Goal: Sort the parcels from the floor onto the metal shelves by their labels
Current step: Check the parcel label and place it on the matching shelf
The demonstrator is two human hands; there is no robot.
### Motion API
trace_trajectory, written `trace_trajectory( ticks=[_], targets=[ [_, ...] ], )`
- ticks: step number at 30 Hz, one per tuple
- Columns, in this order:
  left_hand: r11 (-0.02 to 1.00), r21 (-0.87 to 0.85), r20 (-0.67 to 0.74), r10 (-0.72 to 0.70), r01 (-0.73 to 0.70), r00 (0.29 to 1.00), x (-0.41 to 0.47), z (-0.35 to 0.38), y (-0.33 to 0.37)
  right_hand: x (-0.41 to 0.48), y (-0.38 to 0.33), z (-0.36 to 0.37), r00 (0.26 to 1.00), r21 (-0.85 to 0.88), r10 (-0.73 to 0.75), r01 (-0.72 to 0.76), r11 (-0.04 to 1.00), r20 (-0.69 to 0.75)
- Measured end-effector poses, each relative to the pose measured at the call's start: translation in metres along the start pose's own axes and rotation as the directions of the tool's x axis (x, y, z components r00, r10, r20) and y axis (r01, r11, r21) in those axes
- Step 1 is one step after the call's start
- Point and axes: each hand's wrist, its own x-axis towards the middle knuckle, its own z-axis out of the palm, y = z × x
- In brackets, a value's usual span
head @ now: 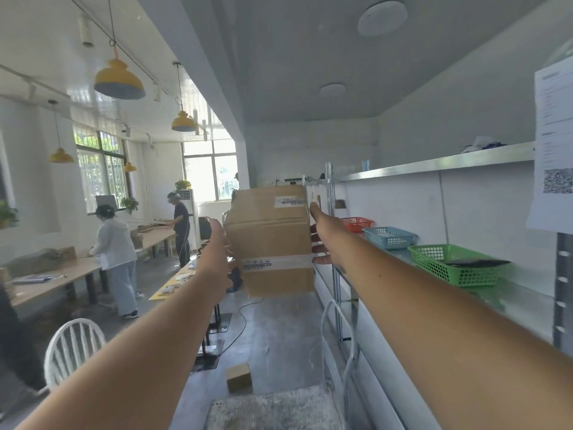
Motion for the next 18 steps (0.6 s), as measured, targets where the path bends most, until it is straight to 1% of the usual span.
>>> trace_trajectory(
  ticks=[2,9,11,15,18],
  targets=[
    [1.000,0.005,0.006,-0.016,0.016,1.000,-0.007,0.003,0.005,0.000,0.001,-0.001,1.000,0.041,0.023,-0.024,0.999,0.013],
    [0.999,0.039,-0.028,0.019,-0.018,0.999,-0.005,0.001,0.005,-0.003,0.010,-0.004,0.999,0.156,0.045,-0.048,0.987,0.023],
    [0.999,0.045,-0.013,0.013,-0.012,1.000,-0.004,-0.002,0.001,-0.002,0.012,-0.004,0.999,0.168,0.034,-0.034,0.985,0.003],
    [1.000,0.003,0.014,-0.010,0.010,1.000,-0.007,-0.004,-0.001,-0.001,0.013,-0.003,0.999,0.181,0.032,-0.030,0.983,-0.008],
    [1.000,0.001,0.022,0.014,-0.014,1.000,-0.012,-0.004,0.003,-0.002,0.012,0.000,1.000,0.199,0.016,-0.010,0.980,-0.027]
  ],
)
